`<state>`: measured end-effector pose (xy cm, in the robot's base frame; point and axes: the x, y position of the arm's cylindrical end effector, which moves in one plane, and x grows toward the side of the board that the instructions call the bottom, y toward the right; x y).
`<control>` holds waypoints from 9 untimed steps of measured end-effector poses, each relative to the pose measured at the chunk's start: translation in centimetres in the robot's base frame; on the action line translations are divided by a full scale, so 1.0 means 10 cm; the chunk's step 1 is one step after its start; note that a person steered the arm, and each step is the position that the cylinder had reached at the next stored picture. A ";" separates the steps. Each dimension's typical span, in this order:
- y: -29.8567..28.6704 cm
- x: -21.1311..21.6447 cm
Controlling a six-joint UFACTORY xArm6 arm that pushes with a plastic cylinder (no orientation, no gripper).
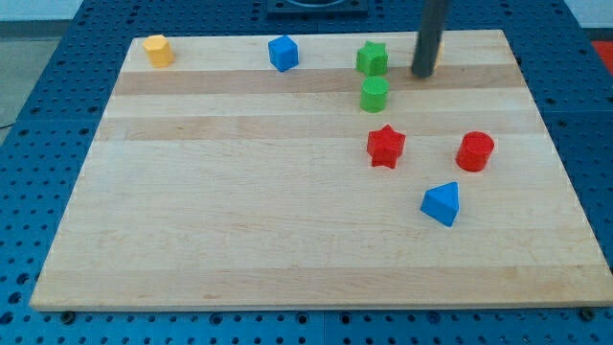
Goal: Move the green star to the center left
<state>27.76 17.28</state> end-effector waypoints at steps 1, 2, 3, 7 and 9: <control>0.28 -0.15; 0.15 0.05; -0.27 0.16; -0.33 0.38; -0.33 0.34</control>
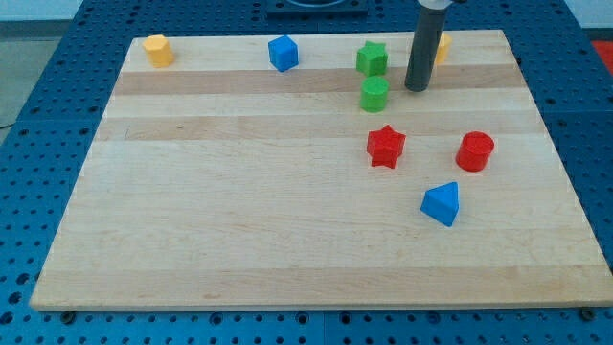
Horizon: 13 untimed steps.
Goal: Move the green star to the center left
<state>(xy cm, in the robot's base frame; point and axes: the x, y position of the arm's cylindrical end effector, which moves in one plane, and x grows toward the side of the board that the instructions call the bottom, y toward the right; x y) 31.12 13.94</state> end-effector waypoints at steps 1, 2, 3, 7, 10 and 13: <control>-0.01 -0.07; -0.09 -0.19; -0.13 -0.37; -0.55 -0.62; -1.71 -0.19; -1.50 -0.07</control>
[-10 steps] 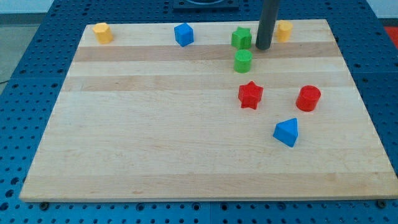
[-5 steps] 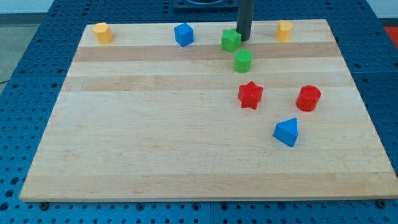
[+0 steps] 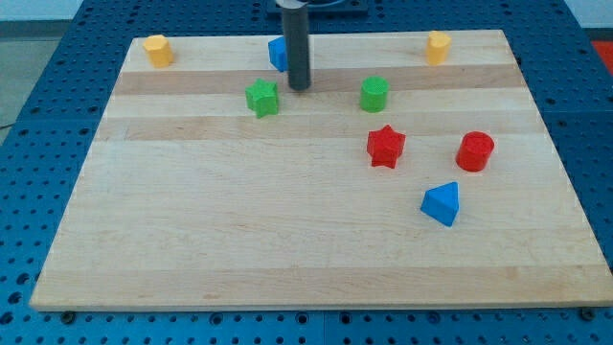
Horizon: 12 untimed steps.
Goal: Move the green star to the center left
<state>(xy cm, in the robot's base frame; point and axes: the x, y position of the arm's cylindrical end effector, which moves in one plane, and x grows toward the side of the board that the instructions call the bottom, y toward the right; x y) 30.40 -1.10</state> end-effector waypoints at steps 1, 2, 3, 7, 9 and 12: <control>0.11 0.15; -0.61 0.45; -1.14 0.61; -1.39 0.28; -1.68 0.45; -2.02 0.61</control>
<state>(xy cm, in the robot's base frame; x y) 36.52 -21.29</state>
